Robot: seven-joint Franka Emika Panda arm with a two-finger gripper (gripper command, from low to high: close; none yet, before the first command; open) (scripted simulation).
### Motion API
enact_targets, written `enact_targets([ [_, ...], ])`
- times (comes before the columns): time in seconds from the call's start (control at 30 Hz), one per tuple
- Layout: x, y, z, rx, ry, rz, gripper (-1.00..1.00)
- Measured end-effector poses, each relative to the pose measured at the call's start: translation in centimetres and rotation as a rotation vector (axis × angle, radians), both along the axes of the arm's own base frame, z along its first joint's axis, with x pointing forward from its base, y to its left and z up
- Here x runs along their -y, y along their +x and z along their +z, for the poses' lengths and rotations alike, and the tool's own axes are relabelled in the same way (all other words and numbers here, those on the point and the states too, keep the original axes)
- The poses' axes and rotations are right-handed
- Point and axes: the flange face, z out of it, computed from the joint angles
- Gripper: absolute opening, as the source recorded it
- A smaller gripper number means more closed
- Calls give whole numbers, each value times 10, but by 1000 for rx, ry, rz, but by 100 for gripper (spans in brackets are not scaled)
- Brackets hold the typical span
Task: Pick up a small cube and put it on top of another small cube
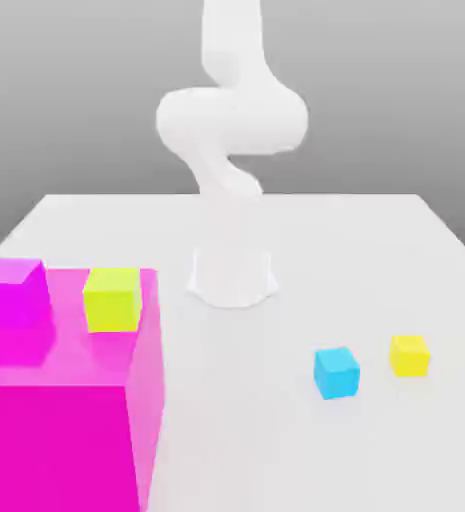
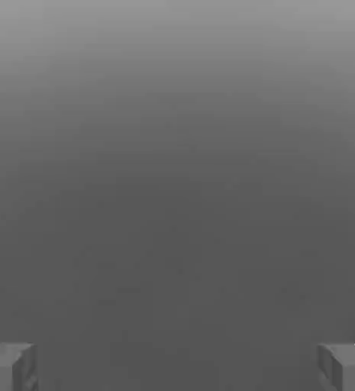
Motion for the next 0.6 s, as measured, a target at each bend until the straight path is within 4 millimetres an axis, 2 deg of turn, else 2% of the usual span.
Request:
enact_targets([
  [0.13,-29,32,-88,-113,-110,240,0],
  [0.2,-46,40,-132,-164,-163,360,0],
  [0.3,-73,41,-197,-234,-244,546,0],
  [0.43,-106,25,-280,-320,-350,802,0],
  [0.6,-136,-19,-374,-415,-479,1134,0],
])
